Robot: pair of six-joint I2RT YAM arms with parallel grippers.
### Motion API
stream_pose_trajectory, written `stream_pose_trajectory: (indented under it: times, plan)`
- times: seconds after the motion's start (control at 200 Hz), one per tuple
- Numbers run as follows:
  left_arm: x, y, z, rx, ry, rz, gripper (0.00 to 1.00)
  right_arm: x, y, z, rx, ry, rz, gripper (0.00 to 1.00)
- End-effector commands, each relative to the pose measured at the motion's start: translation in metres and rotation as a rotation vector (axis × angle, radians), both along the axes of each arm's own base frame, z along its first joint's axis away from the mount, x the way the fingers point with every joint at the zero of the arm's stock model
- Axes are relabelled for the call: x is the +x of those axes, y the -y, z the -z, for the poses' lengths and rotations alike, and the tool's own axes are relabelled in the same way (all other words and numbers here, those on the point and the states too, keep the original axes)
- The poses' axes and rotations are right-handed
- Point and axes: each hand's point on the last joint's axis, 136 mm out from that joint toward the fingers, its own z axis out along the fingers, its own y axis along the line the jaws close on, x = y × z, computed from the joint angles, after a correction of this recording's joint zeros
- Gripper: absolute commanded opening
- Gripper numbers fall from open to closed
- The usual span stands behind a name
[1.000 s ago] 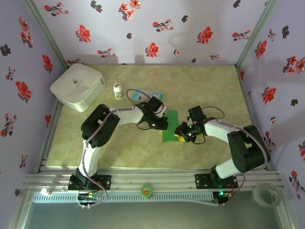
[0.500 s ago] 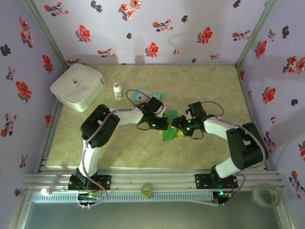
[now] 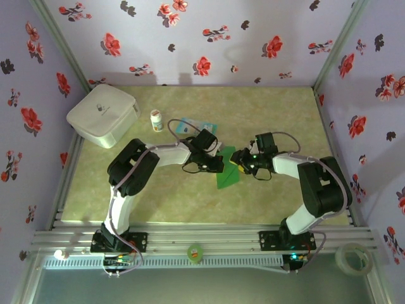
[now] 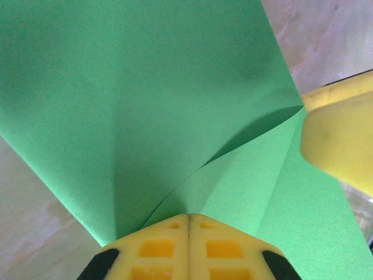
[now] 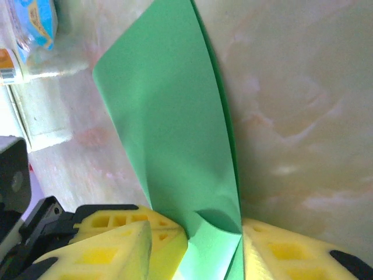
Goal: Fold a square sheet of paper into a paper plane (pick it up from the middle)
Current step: Turn over the paper at the center of the table.
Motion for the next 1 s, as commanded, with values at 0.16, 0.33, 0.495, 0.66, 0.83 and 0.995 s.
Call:
stream_pose_trajectory:
  times: [0.16, 0.33, 0.495, 0.66, 0.83, 0.995]
  plan:
    - [-0.014, -0.006, 0.002, 0.036, -0.029, -0.005, 0.01, 0.001, 0.005, 0.012, 0.016, 0.004, 0.007, 0.28]
    - [-0.011, -0.003, -0.015, 0.007, -0.002, -0.005, 0.01, 0.002, 0.002, 0.01, 0.033, 0.029, -0.011, 0.15]
    - [-0.002, -0.002, -0.065, -0.113, 0.127, -0.049, 0.12, 0.002, 0.003, -0.009, 0.027, 0.081, -0.029, 0.07]
    - [0.005, -0.016, -0.106, -0.172, 0.251, -0.099, 0.14, -0.003, 0.023, -0.033, -0.141, 0.137, -0.058, 0.05]
    - [0.013, -0.051, -0.119, -0.135, 0.348, -0.217, 0.17, -0.015, 0.073, -0.064, -0.532, 0.166, -0.092, 0.05]
    - [0.023, -0.098, -0.127, -0.126, 0.43, -0.401, 0.18, -0.025, 0.111, -0.095, -0.962, 0.168, -0.17, 0.03]
